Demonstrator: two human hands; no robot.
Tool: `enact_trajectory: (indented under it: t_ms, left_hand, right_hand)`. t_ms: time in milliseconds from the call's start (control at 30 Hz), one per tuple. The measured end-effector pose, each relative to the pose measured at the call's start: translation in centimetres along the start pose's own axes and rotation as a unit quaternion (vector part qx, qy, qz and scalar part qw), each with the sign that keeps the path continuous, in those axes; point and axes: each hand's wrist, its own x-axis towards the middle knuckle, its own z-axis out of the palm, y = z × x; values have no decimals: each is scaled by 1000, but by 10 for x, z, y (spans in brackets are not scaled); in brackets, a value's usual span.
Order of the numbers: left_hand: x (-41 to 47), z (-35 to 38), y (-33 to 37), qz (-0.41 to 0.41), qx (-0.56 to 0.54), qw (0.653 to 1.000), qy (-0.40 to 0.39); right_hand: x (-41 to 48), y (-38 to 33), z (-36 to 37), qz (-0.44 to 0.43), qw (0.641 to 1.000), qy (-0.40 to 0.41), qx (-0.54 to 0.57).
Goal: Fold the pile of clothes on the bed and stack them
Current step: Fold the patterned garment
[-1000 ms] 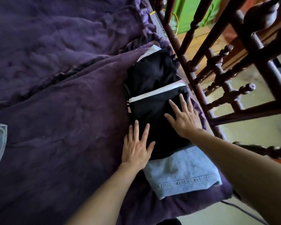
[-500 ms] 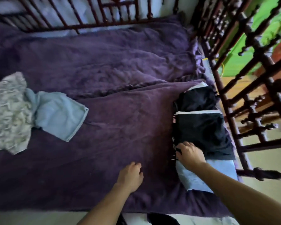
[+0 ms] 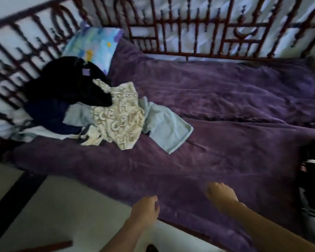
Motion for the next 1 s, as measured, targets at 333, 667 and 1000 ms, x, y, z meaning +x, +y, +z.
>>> enact_trajectory:
  t_ms: [333,667,1000]
  left_hand:
    - [-26,-118,-202,-68,-32,992,97]
    - [49,-187,-302,-89,-70,988,101]
    - [195,-226,-383,-97,-106,989,37]
  right_hand:
    - [82,-244,-9,-121,993,13,0]
    - [210,-352,22,-112,992,-43,-44]
    - [368,-412,91,-61,982,-79,-158]
